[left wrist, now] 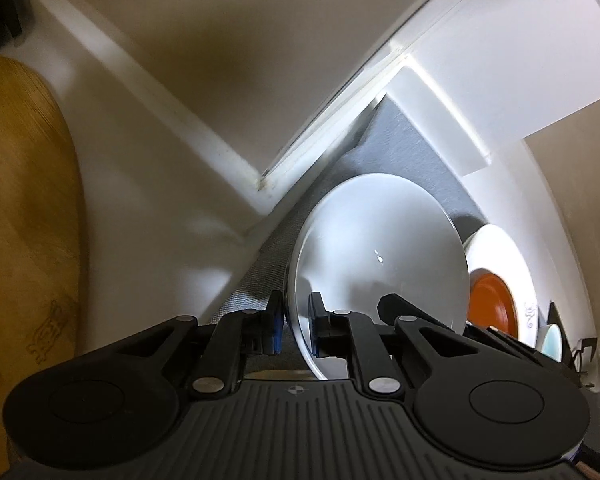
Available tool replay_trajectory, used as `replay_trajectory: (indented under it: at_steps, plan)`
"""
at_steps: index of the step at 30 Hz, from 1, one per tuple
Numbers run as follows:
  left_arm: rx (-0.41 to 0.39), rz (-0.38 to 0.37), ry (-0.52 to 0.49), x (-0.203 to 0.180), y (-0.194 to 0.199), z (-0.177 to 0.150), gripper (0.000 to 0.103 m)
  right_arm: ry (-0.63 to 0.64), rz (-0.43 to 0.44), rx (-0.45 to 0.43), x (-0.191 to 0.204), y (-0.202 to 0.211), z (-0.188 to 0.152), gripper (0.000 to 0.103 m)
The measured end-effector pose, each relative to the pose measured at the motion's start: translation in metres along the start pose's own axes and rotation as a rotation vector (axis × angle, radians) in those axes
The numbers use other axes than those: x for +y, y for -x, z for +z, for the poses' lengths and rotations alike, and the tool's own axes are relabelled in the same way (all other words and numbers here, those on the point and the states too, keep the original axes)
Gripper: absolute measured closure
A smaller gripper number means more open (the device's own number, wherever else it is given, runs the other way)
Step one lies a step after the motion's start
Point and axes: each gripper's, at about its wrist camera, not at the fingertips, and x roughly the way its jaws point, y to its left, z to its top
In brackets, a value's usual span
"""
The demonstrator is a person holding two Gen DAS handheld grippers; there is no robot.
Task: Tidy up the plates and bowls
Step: 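Move the left tool to the large cream-white bowl and grasp its rim, then lift the cream-white bowl with the left tool toward the plate stack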
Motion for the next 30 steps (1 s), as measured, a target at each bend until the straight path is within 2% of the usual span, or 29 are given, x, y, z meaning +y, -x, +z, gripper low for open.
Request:
replay_trajectory:
  at_steps: [6, 10, 14, 18, 26, 30]
  plan:
    - [-0.026, -0.01, -0.046, -0.017, 0.035, -0.004, 0.089, -0.045, 0.011, -0.041, -0.005, 0.036, 0.002, 0.082]
    - [-0.032, -0.017, -0.094, -0.045, 0.041, -0.01, 0.089, -0.069, -0.001, -0.083, -0.015, 0.065, -0.001, 0.081]
    - [-0.005, -0.038, -0.14, -0.072, 0.044, -0.016, 0.089, -0.116, -0.01, -0.111, -0.033, 0.094, -0.009, 0.08]
    - [0.009, -0.064, -0.224, -0.115, 0.043, -0.022, 0.089, -0.128, -0.05, -0.15, -0.052, 0.125, -0.019, 0.08]
    - [0.028, -0.073, -0.406, -0.198, 0.035, -0.043, 0.089, -0.247, -0.092, -0.242, -0.11, 0.182, -0.045, 0.079]
    - [0.062, -0.106, -0.467, -0.239, 0.026, -0.057, 0.089, -0.314, -0.112, -0.297, -0.147, 0.214, -0.064, 0.079]
